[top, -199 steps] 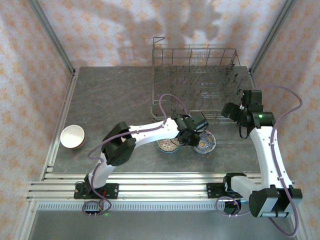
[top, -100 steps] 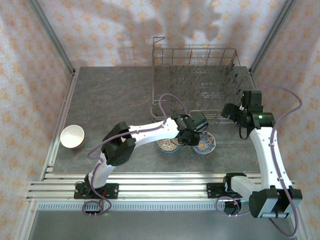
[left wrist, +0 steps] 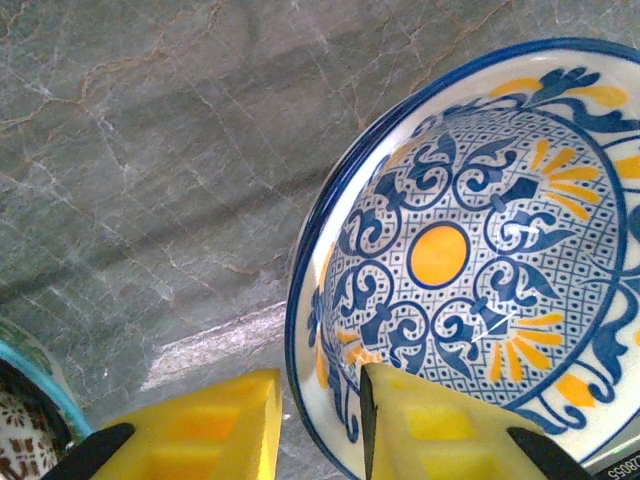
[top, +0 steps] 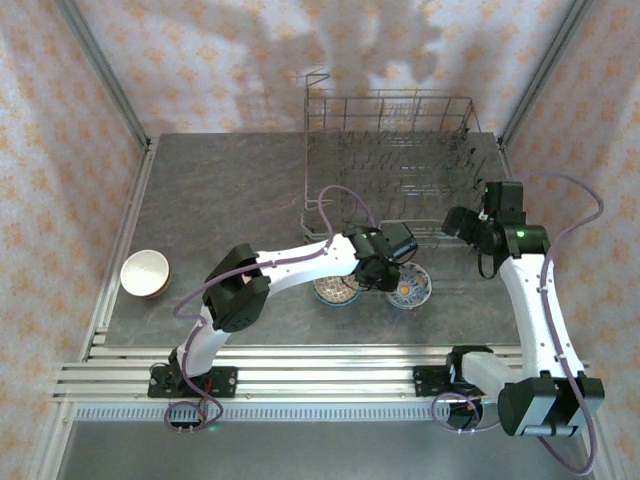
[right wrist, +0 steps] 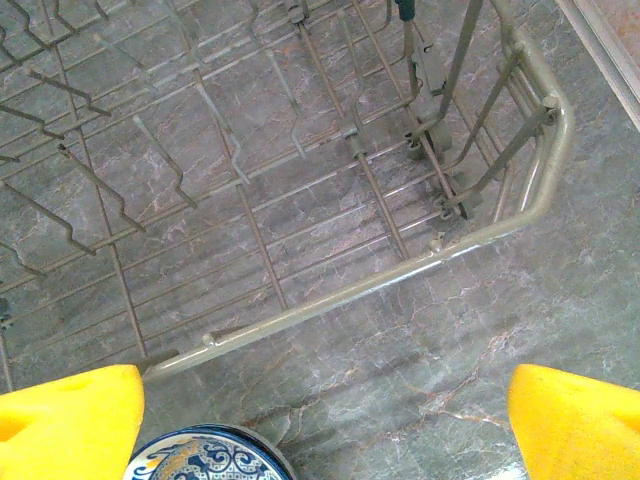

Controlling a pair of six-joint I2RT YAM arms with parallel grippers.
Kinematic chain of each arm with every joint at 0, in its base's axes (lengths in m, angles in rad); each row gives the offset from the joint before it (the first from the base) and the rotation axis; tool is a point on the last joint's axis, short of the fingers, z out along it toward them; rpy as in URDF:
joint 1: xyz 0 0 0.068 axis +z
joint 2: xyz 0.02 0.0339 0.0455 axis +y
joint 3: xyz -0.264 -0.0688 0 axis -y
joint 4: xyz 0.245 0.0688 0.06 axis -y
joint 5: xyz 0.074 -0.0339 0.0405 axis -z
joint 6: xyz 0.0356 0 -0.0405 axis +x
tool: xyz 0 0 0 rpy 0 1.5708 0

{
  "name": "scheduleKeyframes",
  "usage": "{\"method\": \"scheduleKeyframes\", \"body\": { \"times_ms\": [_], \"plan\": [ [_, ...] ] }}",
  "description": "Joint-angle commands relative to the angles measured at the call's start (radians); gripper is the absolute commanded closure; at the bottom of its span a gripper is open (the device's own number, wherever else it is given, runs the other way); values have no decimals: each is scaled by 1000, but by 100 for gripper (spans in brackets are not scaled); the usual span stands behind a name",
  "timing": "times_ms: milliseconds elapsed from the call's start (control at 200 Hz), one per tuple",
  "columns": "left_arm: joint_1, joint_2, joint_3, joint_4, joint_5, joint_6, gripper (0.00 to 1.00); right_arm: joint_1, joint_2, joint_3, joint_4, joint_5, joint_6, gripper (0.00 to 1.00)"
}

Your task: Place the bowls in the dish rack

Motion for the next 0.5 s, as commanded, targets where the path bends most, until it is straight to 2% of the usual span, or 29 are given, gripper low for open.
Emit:
{"method": "scheduleKeyframes", "body": {
  "times_ms": [0,370,495],
  "plan": [
    [7,-8,44,-25,-36,15,72,5,-11,-8,23,9,-16,6],
    [8,29,72,-30,-13,10,77,6,-13,-10,25,15,-22,6],
    [9,35,74,-35,-7,9,72,7,-14,-10,25,10,-23,6]
  ]
}}
